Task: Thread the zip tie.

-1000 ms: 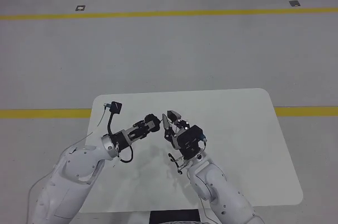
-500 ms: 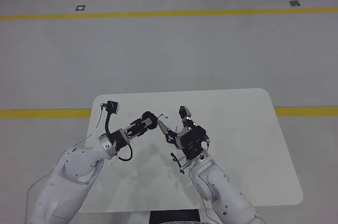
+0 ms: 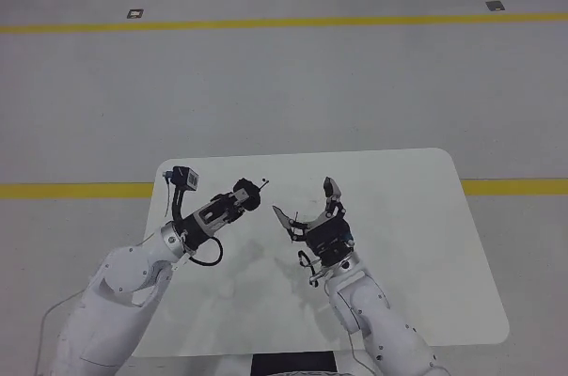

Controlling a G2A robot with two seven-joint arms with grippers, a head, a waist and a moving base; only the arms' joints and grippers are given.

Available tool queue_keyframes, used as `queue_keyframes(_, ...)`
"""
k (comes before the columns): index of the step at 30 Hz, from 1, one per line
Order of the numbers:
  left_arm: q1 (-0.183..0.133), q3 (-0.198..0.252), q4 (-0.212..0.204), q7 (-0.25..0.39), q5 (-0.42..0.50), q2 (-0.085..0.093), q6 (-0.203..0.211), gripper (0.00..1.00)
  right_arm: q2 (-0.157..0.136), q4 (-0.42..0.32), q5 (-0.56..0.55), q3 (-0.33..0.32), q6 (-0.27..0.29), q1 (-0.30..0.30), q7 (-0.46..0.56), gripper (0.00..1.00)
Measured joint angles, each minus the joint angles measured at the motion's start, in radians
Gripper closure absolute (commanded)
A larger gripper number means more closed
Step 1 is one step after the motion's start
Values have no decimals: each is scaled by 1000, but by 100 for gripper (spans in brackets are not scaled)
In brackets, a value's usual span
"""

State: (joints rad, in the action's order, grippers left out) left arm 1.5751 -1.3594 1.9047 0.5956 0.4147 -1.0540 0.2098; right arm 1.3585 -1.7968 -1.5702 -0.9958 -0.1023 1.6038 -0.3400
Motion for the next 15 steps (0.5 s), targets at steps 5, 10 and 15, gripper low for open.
queue_keyframes(5,-1,3,-7,21,99,-2,-37,100,-22,39,0,59,-86,-42,-6,0)
queue_keyframes(10,-14,-1,-12,51,112,1,-78,100,-34,66,0,98,-149,-69,1,0)
queue_keyframes(15,-14,-1,-12,51,106,1,-77,100,-34,65,0,96,-146,-68,1,0)
